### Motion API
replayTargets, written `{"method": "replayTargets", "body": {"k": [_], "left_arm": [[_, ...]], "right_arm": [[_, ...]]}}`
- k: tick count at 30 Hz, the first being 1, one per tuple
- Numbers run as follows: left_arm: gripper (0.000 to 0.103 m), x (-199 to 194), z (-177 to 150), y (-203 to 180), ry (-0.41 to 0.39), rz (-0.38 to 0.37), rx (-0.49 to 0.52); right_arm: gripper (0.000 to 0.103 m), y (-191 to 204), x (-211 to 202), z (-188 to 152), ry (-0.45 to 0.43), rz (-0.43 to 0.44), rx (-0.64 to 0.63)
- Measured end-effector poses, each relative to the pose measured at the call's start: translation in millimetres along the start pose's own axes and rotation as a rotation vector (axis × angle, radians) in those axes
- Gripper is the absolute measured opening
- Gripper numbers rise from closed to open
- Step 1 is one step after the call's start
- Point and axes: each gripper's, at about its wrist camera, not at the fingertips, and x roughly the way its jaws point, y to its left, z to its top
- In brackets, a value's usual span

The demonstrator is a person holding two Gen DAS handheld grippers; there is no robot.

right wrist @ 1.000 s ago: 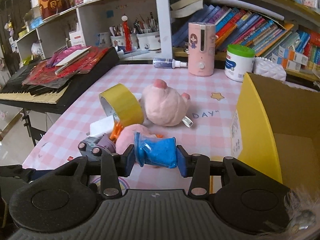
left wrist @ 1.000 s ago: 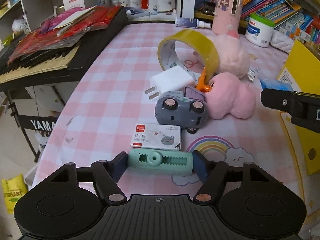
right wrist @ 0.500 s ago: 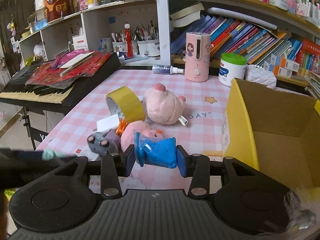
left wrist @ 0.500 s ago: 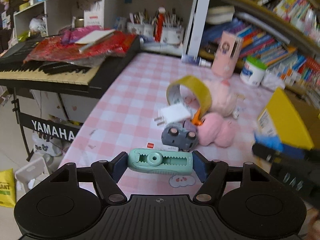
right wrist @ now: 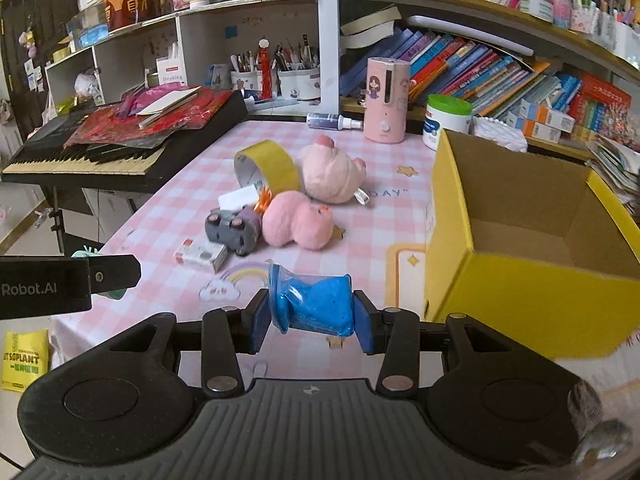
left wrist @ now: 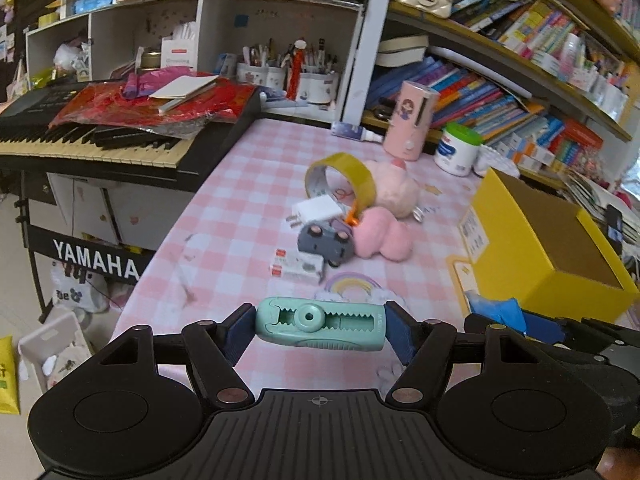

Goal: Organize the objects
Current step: 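Carry the blue cup and green dispenser over the yellow box with both tools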

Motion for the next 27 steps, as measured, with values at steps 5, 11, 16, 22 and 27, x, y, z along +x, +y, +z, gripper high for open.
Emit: {"method": "replayTargets", "body": {"k": [5, 11, 16, 22, 27], "left_arm": [[0.069, -15.3, -14.8, -7.8, -0.002, -0.033, 0.035], [0.069, -25.4, -29.6, -30.0, 0.011, -0.105, 0.118], [0.069, -27.2, -40.2, -53.0, 0.031, -0.175, 0.184], [0.069, -30.5, -48.4, -83.8, 0.037, -0.255, 0.262], [0.069, -29.7, -53.2, -106.3, 0.048, -0.315, 0.308]], "right_arm": [[0.040, -0.5, -23.3, -18.3, -0.010, -0.021, 0.026], [0.040, -8.2, -50.2, -44.3, -0.007, -0.060, 0.077], [0.040, -25.3, -70.3, -63.0, -0.006, -0.127, 0.146], [0.040, -47.9, -93.2, -81.3, -0.006, -0.210, 0.223], [0.040, -64.7, -110.5, -93.8, -0.007, -0.274, 0.268]]}}
